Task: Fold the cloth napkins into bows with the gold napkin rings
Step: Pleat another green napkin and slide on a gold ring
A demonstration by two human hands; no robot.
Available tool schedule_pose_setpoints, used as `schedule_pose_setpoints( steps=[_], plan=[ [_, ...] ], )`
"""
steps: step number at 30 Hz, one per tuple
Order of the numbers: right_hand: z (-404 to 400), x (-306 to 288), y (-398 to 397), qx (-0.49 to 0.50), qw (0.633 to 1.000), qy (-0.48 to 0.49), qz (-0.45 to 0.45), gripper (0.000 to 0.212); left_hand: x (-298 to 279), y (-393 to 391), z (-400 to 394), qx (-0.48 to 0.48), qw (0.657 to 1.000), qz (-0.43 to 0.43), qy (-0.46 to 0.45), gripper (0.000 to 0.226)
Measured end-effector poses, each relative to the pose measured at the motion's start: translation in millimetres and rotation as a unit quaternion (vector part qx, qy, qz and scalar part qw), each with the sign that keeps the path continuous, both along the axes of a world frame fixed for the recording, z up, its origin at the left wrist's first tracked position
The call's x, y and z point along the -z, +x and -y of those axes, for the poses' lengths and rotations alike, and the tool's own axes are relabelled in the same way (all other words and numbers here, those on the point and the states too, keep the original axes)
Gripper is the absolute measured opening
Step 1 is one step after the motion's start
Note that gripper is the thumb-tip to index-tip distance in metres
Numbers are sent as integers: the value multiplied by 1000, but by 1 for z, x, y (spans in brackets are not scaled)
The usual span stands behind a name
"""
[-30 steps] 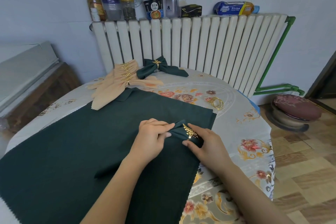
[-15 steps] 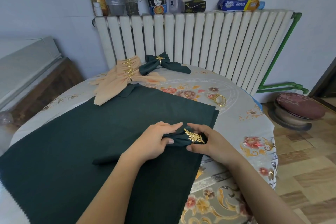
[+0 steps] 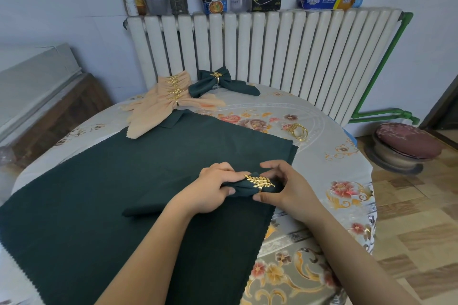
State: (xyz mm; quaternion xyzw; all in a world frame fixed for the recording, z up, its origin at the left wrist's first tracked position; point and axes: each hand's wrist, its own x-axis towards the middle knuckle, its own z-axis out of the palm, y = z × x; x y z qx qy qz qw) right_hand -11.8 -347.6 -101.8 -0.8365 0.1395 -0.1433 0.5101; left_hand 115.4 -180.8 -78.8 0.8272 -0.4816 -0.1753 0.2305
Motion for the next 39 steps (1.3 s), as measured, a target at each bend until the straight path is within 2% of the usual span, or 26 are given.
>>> schedule_pose_setpoints(
  steps=[7,10,13,16,19,20,24,26,27,29,31,35,39],
  plan=[
    [-1,0,-2,9,1000,13,23,44,1,4,-2,2,998,-59,5,41],
    [-3,0,-2,4,1000,0,22,42,-1,3,2,22,999,-25,40,36],
    [-2,0,-3,-8,1000,-4,17,42,2,2,4,16,999,-24,34,29],
    [-6,-1,-2,-26,999,-24,0,42,5,2,2,-16,995,-94,-28,47],
    [-10,-1,0,-22,998,-53,-3,41,3,-1,0,-62,984,-152,-61,44],
    [-10,0,1,-22,998,-61,0,40,2,-1,-1,-58,986,-149,-53,45],
    [-6,3,1,-5,999,-53,12,36,-1,-8,1,-16,1000,-19,-10,56],
    [-4,4,2,4,999,-34,6,37,3,-15,7,-51,998,13,-43,61],
    [-2,3,2,5,1000,-21,2,38,6,-18,10,-74,994,30,-78,57],
    [1,1,0,-10,1000,3,-8,37,10,-19,13,-101,986,32,-129,46],
    [4,0,-2,-35,999,12,-16,33,12,-17,13,-107,984,18,-142,42],
    [3,1,-1,-59,998,3,-27,29,10,-14,12,-81,991,21,-105,39],
    [3,0,-2,-61,998,2,-25,35,9,-11,11,-68,994,10,-88,39]
  ],
)
